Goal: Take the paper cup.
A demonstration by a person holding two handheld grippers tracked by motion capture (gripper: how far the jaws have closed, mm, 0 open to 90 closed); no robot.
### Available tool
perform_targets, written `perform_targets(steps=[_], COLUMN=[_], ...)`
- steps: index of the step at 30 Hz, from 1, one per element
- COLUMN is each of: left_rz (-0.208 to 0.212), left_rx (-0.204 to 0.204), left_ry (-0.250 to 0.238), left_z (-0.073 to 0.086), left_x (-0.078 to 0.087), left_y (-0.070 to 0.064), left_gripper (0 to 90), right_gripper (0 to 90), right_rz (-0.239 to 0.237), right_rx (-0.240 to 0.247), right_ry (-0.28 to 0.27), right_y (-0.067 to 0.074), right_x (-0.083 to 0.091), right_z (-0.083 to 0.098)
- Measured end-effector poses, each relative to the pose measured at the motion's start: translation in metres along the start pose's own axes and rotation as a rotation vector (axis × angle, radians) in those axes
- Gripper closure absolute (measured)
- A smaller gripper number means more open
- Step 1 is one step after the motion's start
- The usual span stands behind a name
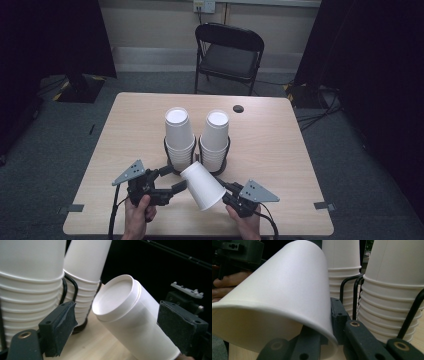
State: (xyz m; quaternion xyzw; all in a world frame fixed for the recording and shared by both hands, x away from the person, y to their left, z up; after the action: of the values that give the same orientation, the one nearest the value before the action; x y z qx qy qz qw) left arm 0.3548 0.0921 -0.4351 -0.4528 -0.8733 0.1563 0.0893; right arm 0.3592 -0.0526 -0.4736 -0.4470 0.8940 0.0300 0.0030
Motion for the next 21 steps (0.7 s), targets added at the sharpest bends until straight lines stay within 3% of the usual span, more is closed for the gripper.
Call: perform_targets(steps=[4,9,14,16,21], left_rz=[0.003,-0.066,-0.051,-0.060,-0.042], left_rx=[-0.018,-0.139,-0.180,-0.219,-0.251], left_ry=[-0.008,0.015,0.025,0.042,0.058], left_z=[0.002,0.008,0.011,0.015,0.019], left_x=[0.002,0.001,0.002,0.002,0.000], left_y=[0.000,0.009,0.006,0.007,0.005], left_gripper=[15.0,15.1,15.1,15.1,15.1], right_gripper=[86.4,86.3,86.3,86.3,86.6], right_rz=[0.004,-0.008,-0.009,-0.012,-0.016], right_rx=[0.008,0.000,-0.002,-0.003,-0.020], right_ry=[0.053,0.142,0.193,0.218,0.276], right_y=[0.000,-0.001,-0.003,-0.004,-0.007], right_x=[0.000,0.000,-0.002,-0.002,-0.001], right_z=[0.003,0.007,0.005,0.005,0.008])
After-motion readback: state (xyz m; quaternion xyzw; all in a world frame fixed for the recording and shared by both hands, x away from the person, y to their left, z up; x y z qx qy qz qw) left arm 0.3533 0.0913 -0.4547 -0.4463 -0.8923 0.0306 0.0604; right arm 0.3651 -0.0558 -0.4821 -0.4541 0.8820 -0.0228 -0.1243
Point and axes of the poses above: each handheld gripper's, and its own axes: x roughly backward along the jaws, z roughly out of its underside, y roughly to its left, the point moved 10 cm from there along -x, roughly forward along the jaws, and after that the axes turned 7 degrees about -y, right-handed, at the moved point
